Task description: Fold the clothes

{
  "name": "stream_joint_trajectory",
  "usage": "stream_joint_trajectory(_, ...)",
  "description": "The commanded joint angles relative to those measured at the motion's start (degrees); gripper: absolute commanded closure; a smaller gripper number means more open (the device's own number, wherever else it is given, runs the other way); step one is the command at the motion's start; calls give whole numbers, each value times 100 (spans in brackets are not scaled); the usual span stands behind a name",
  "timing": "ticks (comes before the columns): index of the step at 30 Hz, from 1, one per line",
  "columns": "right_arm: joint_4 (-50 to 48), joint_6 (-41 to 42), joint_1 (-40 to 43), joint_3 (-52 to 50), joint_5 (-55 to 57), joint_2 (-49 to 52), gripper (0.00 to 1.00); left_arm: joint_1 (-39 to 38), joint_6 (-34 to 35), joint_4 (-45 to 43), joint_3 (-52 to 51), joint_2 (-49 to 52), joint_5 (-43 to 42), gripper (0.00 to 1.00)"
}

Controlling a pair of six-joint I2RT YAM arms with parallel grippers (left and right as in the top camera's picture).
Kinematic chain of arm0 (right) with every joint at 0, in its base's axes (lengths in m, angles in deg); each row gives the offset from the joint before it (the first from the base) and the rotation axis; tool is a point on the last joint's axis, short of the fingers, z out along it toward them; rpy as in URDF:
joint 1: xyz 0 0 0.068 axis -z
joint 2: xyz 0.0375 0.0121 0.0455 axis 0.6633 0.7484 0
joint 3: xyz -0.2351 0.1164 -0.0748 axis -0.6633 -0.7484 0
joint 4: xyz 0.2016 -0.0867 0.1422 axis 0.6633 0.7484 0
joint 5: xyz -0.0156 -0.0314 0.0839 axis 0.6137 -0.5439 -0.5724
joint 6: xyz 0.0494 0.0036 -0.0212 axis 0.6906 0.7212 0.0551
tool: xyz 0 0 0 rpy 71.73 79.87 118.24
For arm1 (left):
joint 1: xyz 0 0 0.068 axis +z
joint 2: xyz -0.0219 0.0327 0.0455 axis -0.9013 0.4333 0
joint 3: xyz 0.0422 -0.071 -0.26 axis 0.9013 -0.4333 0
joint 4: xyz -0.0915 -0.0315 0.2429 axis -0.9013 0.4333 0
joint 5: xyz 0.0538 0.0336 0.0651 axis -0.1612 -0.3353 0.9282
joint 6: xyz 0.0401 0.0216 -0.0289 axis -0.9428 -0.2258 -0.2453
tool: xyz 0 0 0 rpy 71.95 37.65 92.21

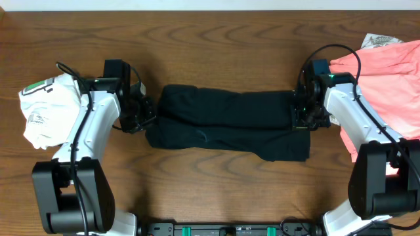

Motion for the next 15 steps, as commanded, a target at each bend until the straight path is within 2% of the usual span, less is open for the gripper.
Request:
stream_joint_trajectory(1, -291, 92, 61, -129, 15, 0, 99, 11, 52, -90, -42, 87, 48, 94)
stream_joint_trajectory(4, -533, 192, 61, -223, 17, 0, 98, 11, 52, -157, -42, 125, 48, 92)
stream_joint_trajectory(6, -573, 232, 61, -286, 22, 0, 98, 11, 52, -160, -42, 131, 48, 85)
stream_joint_trajectory(8, -564, 243, 61, -358, 17, 0, 98, 11, 52, -157, -42, 131, 48, 83)
stream_joint_trajectory(10, -557, 240, 61, -466, 17, 0, 95, 11, 52, -157, -42, 131, 48, 63)
stream_joint_trajectory(12, -564, 240, 61, -584, 20, 0, 93, 11, 52, -157, -42, 131, 46, 51)
stream_joint_trajectory(15, -619, 240, 61, -706, 129, 0, 88, 11, 52, -149, -42, 131, 46, 45)
